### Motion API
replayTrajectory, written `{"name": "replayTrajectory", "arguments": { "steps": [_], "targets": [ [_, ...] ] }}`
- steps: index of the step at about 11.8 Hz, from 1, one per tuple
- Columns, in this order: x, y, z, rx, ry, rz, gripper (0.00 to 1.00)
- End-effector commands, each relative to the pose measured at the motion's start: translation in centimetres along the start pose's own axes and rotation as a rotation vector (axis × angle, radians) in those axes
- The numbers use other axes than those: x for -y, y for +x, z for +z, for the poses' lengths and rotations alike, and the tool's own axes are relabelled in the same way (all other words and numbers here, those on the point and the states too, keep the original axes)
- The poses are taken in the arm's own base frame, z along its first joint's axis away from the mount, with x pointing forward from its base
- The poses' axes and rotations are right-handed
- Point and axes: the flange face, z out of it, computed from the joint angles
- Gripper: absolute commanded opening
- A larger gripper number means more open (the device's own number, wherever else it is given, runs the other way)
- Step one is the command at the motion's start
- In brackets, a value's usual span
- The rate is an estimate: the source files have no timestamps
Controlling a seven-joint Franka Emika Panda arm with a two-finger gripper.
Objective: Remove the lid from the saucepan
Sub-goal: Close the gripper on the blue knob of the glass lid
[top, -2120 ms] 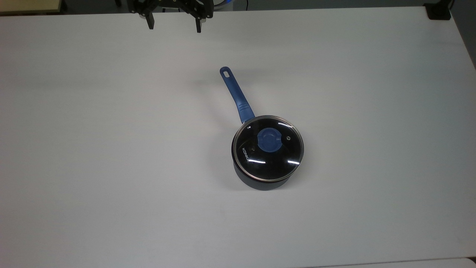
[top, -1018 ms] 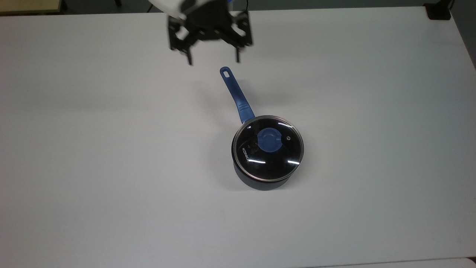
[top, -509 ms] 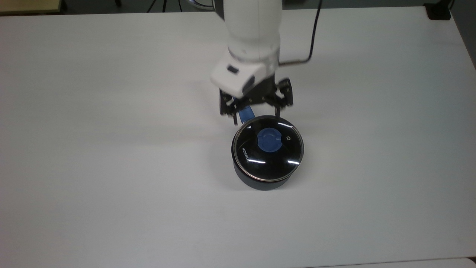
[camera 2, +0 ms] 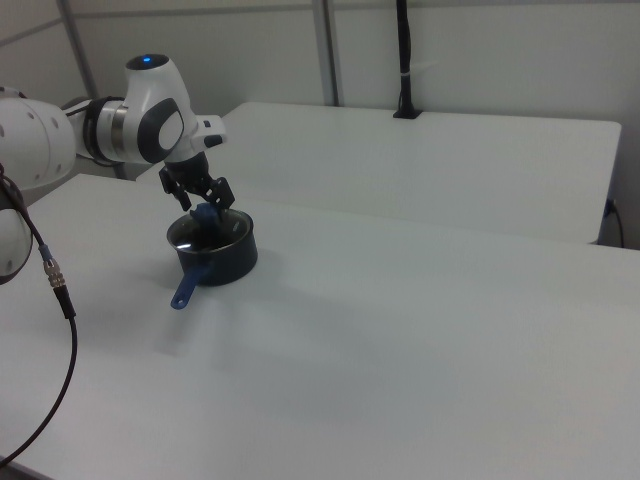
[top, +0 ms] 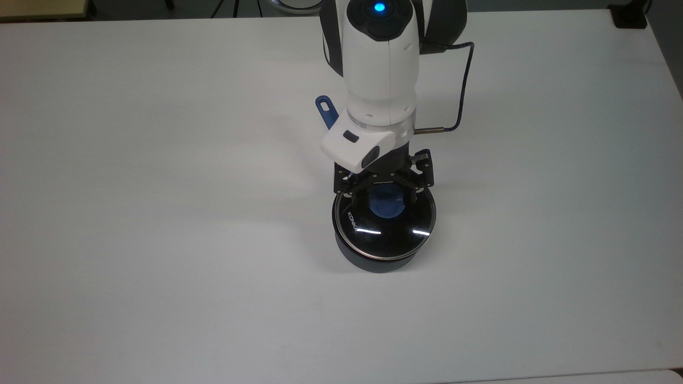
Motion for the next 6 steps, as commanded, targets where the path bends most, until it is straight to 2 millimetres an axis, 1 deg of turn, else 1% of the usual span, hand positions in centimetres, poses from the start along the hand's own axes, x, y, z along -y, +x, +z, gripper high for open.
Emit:
{"name": "replayTrajectory", "arguments": {
  "steps": [1, 2, 3, 4, 6],
  "targets": [
    [0.8, -0.1, 1.0, -0.007, 0.001, 0.028, 0.87],
    [0.9, 0.0, 0.9, -0.019, 0.004, 0.028, 0.78],
    [0.9, 0.0, 0.9, -0.02, 0.005, 0.029, 0.64],
    [0.8, 0.1, 0.7, -0.025, 0.007, 0.031, 0.55],
    [0.5, 0.2, -0.1, -0.035, 0.005, 0.021, 0.45]
  ]
}}
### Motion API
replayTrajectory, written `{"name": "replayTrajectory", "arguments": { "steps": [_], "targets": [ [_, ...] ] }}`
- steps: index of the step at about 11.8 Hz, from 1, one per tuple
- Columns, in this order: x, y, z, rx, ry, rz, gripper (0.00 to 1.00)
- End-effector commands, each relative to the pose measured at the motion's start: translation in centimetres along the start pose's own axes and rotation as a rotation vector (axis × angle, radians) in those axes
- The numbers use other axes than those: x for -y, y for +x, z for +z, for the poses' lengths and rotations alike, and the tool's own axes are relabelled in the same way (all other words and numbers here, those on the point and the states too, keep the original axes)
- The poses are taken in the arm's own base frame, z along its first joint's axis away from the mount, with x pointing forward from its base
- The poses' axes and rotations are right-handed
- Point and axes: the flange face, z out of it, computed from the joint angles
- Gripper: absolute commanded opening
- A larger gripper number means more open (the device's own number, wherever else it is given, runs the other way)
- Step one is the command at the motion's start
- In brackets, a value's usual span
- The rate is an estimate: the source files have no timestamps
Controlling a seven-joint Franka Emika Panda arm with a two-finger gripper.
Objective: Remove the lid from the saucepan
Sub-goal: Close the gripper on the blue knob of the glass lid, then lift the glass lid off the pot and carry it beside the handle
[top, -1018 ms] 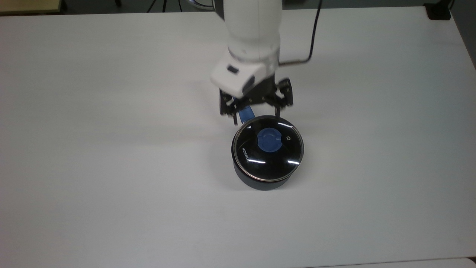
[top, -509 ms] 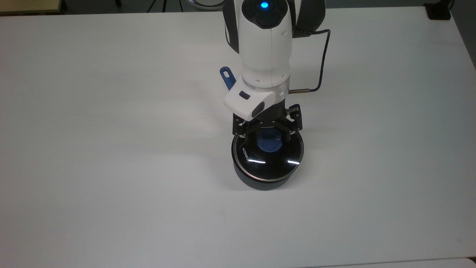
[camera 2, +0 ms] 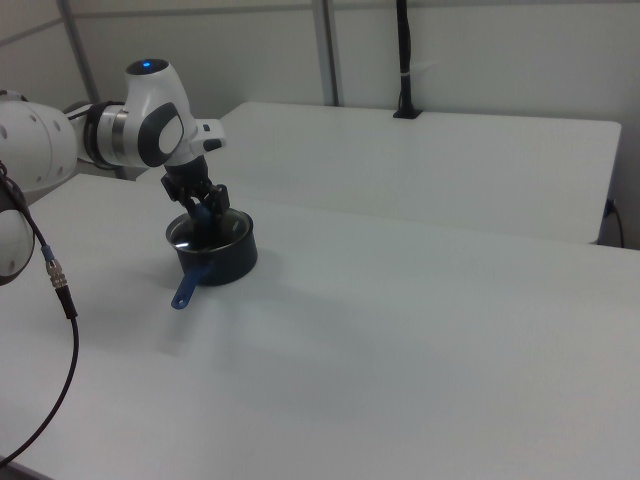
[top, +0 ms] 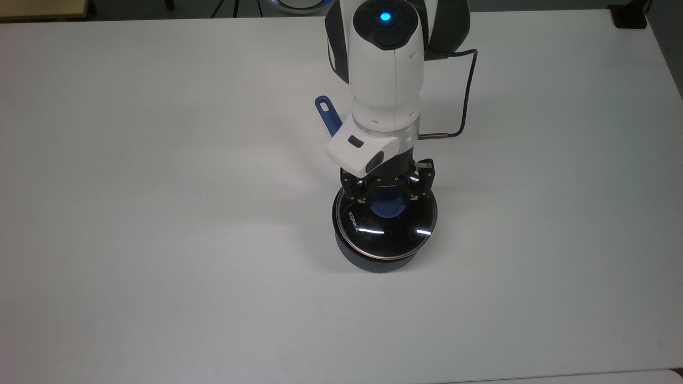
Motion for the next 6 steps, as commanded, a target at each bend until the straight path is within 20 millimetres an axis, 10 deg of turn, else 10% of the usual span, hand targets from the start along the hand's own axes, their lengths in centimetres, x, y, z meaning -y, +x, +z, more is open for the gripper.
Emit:
{"name": "replayTrajectory", "arguments": {
  "steps": [1, 6],
  "targets": [
    [-0.3, 0.4, -1.7, -0.044, -0.006, 0.003, 0.45],
    [-12.0, -4.0, -6.8, -0.012, -0.071, 0.005, 0.45]
  ]
}}
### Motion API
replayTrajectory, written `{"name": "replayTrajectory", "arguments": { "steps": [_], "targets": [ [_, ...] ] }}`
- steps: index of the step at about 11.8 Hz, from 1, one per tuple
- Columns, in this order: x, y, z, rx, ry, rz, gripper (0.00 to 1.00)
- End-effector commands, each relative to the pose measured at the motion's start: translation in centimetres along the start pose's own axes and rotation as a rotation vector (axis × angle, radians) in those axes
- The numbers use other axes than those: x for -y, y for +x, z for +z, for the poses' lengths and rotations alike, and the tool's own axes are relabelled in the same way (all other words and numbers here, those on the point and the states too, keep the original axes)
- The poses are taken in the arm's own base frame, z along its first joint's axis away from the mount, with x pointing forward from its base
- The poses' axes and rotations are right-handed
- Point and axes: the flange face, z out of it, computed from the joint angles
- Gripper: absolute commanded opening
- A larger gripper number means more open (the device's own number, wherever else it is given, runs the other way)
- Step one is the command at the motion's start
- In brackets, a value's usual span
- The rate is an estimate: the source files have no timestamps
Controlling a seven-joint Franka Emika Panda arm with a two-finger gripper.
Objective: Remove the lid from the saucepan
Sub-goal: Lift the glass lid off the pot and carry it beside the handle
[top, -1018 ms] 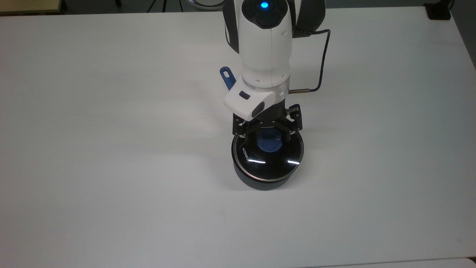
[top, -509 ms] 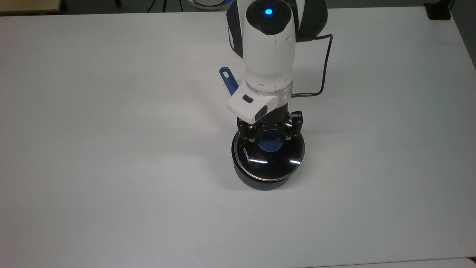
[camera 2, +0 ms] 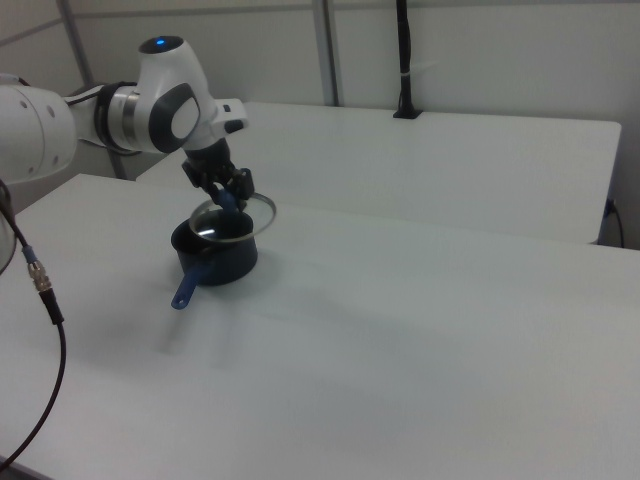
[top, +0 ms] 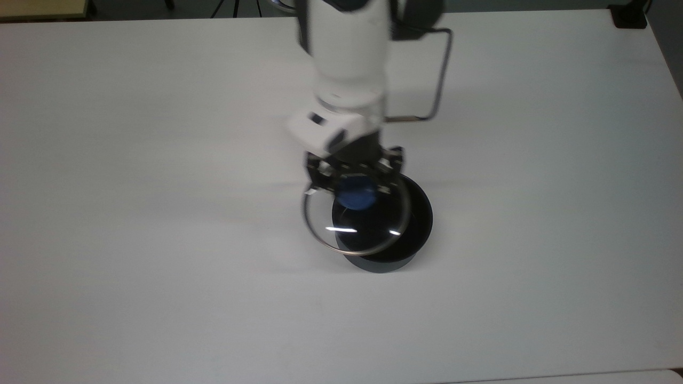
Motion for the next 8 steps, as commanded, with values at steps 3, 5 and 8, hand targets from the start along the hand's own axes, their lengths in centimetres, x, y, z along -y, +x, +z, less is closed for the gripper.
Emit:
{"name": "replayTrajectory", "arguments": {
  "steps": [3, 5, 8],
  "targets": [
    [-13.8, -8.5, -1.0, 0.11, -0.124, 0.0, 0.45],
    [-13.8, -12.1, 1.8, 0.119, -0.16, -0.046, 0.45],
    [-13.1, -15.0, 5.3, 0.119, -0.164, -0.078, 0.45]
  ]
}}
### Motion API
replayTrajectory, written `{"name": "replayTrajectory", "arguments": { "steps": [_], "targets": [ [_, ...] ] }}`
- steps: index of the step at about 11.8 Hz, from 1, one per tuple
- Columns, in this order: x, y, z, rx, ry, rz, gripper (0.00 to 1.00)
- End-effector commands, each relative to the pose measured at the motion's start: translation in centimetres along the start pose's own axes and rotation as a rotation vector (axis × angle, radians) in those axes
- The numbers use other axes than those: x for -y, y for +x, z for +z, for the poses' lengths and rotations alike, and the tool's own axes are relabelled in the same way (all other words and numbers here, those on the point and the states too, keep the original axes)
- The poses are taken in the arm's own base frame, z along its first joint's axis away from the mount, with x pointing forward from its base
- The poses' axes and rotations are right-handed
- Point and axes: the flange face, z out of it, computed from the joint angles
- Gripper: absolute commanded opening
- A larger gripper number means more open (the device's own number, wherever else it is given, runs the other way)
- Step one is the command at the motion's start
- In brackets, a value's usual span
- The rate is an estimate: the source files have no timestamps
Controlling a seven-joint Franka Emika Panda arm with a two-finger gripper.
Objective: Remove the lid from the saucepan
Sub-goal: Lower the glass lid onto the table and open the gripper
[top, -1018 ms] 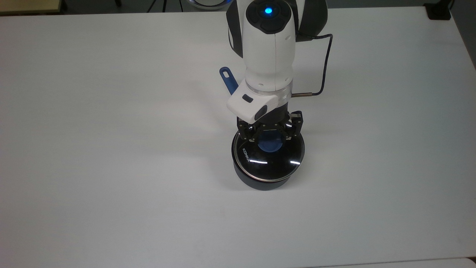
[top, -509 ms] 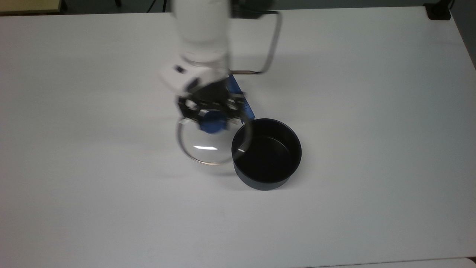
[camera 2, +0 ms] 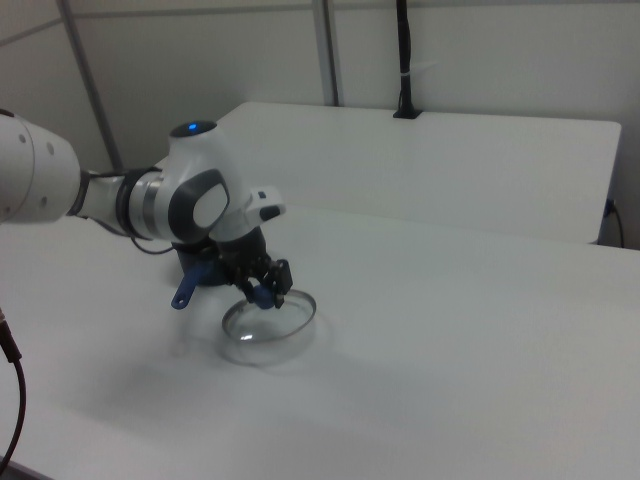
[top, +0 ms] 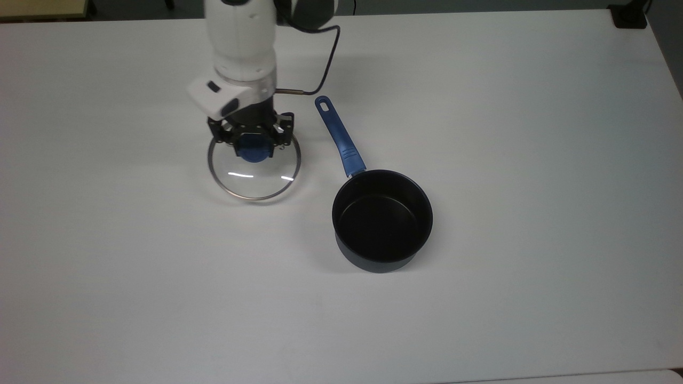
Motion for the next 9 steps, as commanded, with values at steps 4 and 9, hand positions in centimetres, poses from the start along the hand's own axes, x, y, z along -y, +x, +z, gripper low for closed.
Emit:
{"name": "replayTrajectory", "arguments": {
  "steps": [4, 9],
  "targets": [
    [0.7, -3.9, 3.3, 0.02, -0.013, -0.028, 0.68],
    [-3.6, 0.8, -4.5, 0.011, -0.039, 0.062, 1.0]
  ]
}}
